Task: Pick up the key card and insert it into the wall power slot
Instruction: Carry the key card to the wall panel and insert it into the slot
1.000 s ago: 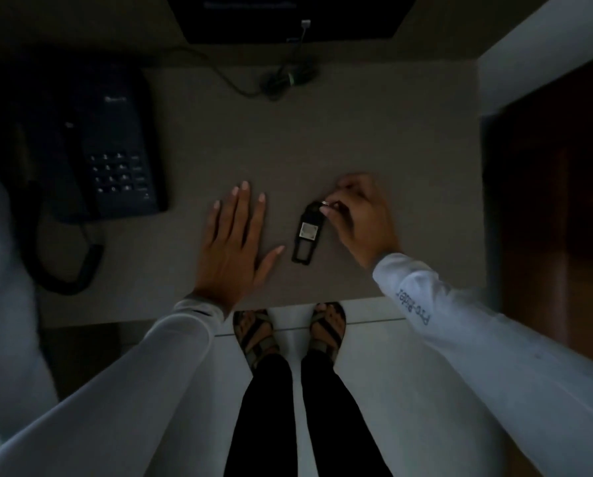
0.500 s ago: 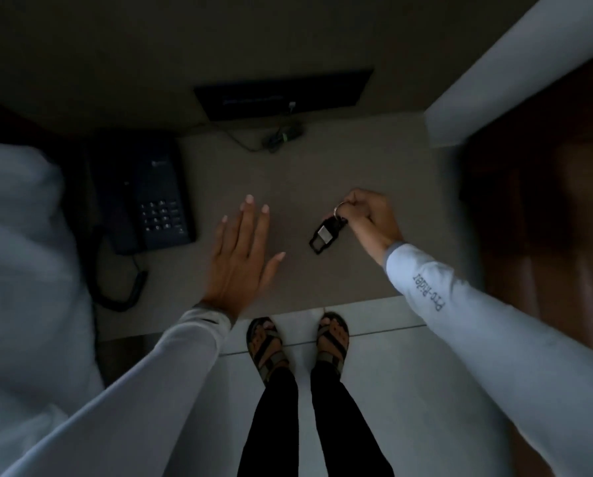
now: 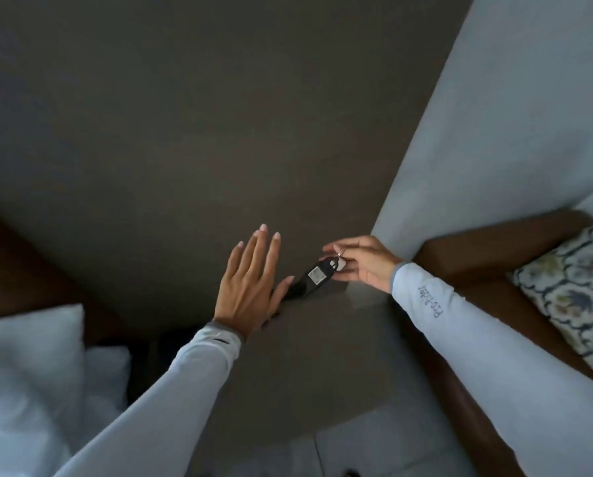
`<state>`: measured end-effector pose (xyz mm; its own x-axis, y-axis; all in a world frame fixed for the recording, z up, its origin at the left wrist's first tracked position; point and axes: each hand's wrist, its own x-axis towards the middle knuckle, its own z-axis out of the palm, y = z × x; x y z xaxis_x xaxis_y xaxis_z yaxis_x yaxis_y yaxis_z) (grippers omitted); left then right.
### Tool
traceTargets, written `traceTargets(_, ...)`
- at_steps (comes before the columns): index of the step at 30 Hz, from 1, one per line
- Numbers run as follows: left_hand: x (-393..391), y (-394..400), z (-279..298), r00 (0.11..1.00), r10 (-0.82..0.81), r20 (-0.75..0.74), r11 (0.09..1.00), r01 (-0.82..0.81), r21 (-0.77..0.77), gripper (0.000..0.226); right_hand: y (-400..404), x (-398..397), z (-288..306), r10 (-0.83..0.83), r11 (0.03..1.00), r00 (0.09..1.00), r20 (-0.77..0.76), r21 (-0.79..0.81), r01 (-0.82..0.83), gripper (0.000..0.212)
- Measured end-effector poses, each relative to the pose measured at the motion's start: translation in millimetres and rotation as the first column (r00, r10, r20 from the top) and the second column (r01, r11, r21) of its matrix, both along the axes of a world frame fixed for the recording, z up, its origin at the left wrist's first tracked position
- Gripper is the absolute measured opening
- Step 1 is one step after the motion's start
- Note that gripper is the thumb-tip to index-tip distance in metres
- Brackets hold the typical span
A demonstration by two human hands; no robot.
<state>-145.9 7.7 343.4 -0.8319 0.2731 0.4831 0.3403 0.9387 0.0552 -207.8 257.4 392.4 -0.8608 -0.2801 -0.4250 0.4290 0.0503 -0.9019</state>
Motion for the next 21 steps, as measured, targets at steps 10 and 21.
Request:
traceTargets(10,-58,87,213,0.919,-0.215,-0.331,0.975,0.221,-0.019,0.071,95,33,232,-0.002,0.914,0.919,-0.394,0.373,0.162,0.011)
traceTargets(21,-17,302,313,0.723,-0.516,-0.459,0.832,0.55,-0.069,0.074,285,190,351,-0.207,0.448,0.934,-0.292,0.82,0.356,0.012)
